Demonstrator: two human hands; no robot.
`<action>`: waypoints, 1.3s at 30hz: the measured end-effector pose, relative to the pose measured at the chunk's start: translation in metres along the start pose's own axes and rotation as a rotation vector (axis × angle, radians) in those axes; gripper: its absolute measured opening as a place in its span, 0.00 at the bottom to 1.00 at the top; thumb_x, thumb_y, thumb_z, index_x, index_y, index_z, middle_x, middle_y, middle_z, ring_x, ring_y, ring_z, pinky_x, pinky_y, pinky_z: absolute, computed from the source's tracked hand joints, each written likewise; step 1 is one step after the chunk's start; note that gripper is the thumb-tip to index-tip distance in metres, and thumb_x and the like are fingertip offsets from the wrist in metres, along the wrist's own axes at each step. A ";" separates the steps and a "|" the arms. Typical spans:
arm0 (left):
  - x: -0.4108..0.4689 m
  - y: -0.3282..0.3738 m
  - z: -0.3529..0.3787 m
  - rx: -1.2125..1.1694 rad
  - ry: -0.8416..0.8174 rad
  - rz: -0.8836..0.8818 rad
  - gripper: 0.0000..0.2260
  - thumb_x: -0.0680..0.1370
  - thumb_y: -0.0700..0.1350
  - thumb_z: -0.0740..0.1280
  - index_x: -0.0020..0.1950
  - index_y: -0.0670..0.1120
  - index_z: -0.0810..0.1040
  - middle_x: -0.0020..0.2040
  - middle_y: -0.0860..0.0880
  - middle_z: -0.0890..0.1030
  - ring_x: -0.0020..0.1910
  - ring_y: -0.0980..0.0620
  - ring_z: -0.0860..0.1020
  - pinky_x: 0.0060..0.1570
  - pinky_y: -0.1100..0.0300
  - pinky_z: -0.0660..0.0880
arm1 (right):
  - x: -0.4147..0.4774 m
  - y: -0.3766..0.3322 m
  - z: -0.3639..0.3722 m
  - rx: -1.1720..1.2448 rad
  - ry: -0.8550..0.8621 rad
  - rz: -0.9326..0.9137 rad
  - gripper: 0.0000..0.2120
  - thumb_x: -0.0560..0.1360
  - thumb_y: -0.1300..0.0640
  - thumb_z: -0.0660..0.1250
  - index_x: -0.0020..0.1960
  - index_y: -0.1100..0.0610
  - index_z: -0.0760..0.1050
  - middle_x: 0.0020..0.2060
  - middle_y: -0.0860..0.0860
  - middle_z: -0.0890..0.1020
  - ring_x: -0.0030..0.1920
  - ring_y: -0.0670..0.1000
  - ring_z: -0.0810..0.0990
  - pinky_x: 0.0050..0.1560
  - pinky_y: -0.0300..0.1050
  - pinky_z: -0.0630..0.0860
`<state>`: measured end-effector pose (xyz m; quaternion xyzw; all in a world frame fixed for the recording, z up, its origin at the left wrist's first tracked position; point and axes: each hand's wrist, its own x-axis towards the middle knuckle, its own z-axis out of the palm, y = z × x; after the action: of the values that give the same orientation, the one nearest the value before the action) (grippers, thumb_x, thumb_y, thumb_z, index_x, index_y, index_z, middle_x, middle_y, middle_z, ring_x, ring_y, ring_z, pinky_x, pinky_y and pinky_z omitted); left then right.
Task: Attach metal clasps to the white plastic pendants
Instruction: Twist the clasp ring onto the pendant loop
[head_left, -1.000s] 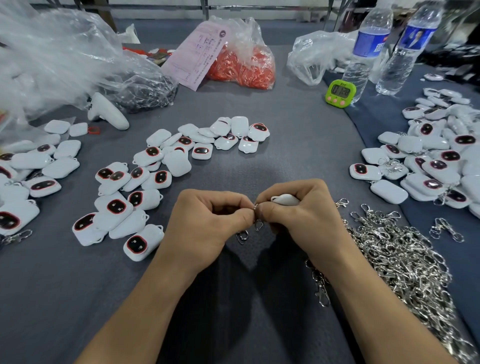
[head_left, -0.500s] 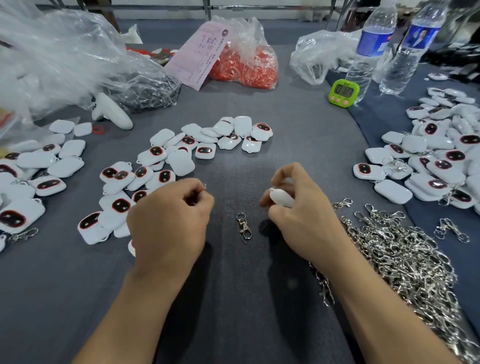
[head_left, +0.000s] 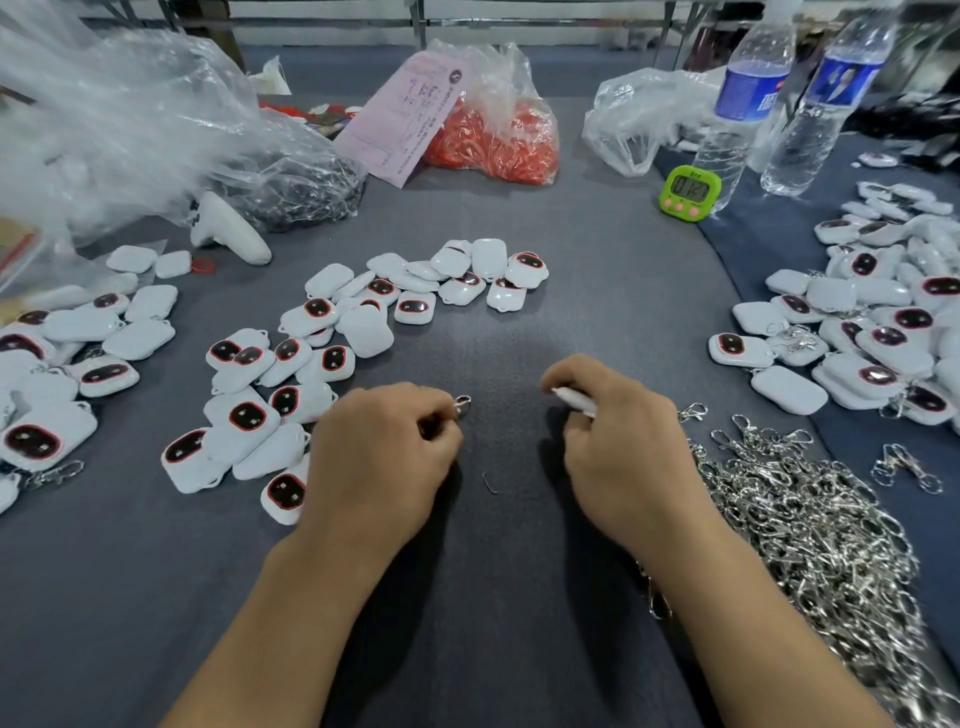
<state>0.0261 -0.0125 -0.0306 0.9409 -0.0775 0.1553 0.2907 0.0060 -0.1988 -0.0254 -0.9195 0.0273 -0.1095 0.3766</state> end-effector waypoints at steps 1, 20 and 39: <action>-0.001 0.002 0.001 -0.034 -0.038 0.035 0.02 0.72 0.46 0.73 0.42 0.53 0.85 0.38 0.55 0.83 0.39 0.51 0.79 0.43 0.50 0.77 | 0.001 0.001 -0.002 0.021 0.035 -0.012 0.21 0.74 0.71 0.61 0.50 0.47 0.82 0.37 0.41 0.81 0.39 0.43 0.77 0.40 0.31 0.70; 0.001 0.002 -0.003 -0.139 -0.195 0.040 0.06 0.69 0.46 0.76 0.44 0.57 0.86 0.37 0.59 0.82 0.39 0.59 0.77 0.39 0.66 0.71 | 0.003 -0.003 0.013 0.344 -0.012 0.072 0.08 0.74 0.58 0.75 0.46 0.45 0.84 0.35 0.38 0.85 0.33 0.39 0.81 0.36 0.29 0.73; -0.001 0.008 0.003 -0.231 -0.079 0.008 0.04 0.71 0.48 0.76 0.39 0.57 0.84 0.37 0.61 0.81 0.40 0.60 0.79 0.40 0.69 0.71 | 0.003 -0.006 0.001 0.280 0.020 0.028 0.08 0.69 0.59 0.71 0.33 0.49 0.81 0.28 0.43 0.81 0.31 0.40 0.77 0.31 0.29 0.70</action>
<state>0.0244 -0.0210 -0.0286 0.9063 -0.1102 0.1092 0.3932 0.0088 -0.1941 -0.0213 -0.8562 0.0284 -0.1160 0.5026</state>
